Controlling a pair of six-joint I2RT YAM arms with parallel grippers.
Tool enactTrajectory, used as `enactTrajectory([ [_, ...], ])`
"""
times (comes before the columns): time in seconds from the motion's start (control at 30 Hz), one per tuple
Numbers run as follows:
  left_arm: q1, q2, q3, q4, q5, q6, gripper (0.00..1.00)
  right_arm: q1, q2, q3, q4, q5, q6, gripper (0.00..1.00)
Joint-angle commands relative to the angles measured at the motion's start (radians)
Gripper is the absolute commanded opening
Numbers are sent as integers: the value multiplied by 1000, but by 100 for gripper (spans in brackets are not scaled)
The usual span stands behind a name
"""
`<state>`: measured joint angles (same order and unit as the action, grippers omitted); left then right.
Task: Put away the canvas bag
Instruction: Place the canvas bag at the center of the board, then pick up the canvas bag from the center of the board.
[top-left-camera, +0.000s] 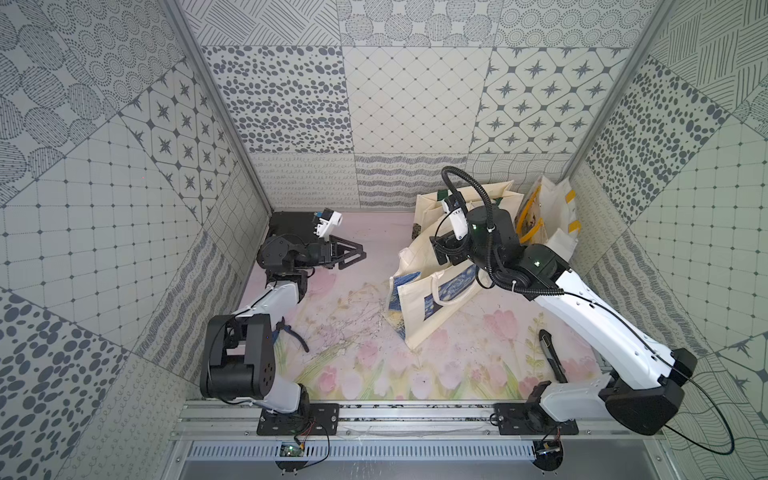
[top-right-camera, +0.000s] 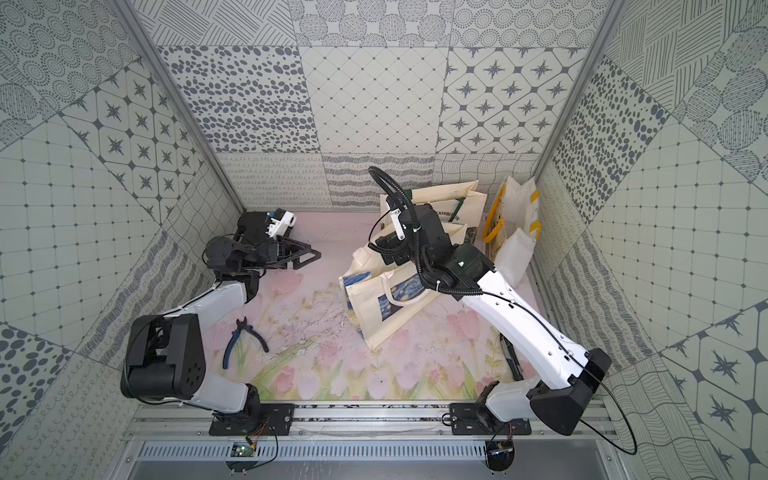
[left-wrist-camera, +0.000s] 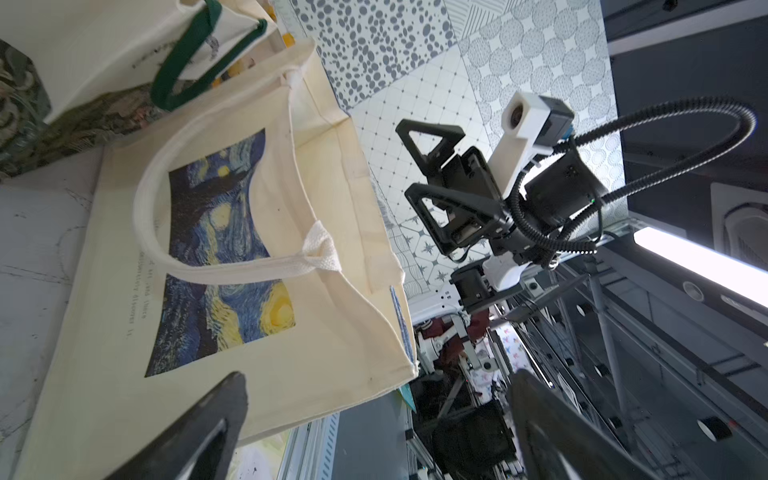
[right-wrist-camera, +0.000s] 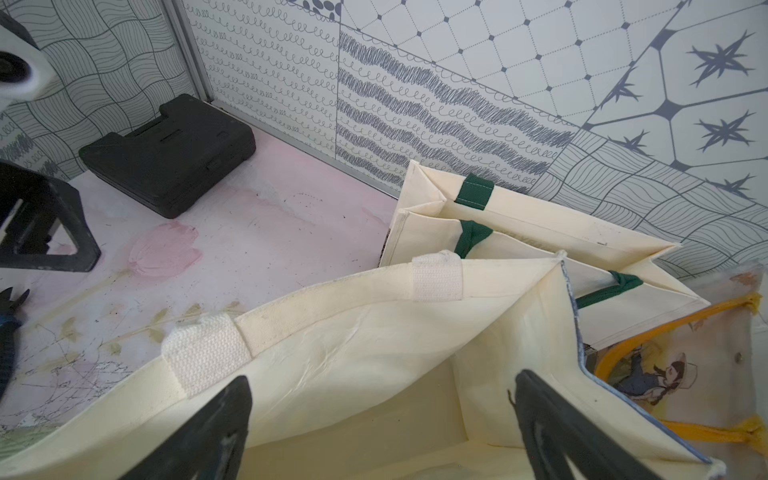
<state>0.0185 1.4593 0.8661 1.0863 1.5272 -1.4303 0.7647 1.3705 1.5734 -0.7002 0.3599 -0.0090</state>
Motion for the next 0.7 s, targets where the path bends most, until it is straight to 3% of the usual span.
enactTrajectory([
  [0.0, -114, -158, 335, -1797, -739, 1441, 100, 8, 16, 47, 24, -15, 14, 99],
  [0.03, -215, -108, 413, -1928, -866, 1536, 100, 8, 21, 54, 20, -13, 11, 99],
  [0.1, -240, -38, 448, -1963, -874, 1510, 100, 8, 20, 53, 18, -13, 5, 99],
  [0.17, -269, -43, 415, -1926, -995, 1507, 100, 8, 14, 47, 16, -10, 3, 99],
  [0.43, -307, -199, 271, -1725, -1414, 1387, 100, 8, -12, 11, -21, 37, -37, 99],
  [0.67, -486, -434, 129, -1603, -1694, 1336, 100, -1, 11, 32, -97, 51, -11, 99],
])
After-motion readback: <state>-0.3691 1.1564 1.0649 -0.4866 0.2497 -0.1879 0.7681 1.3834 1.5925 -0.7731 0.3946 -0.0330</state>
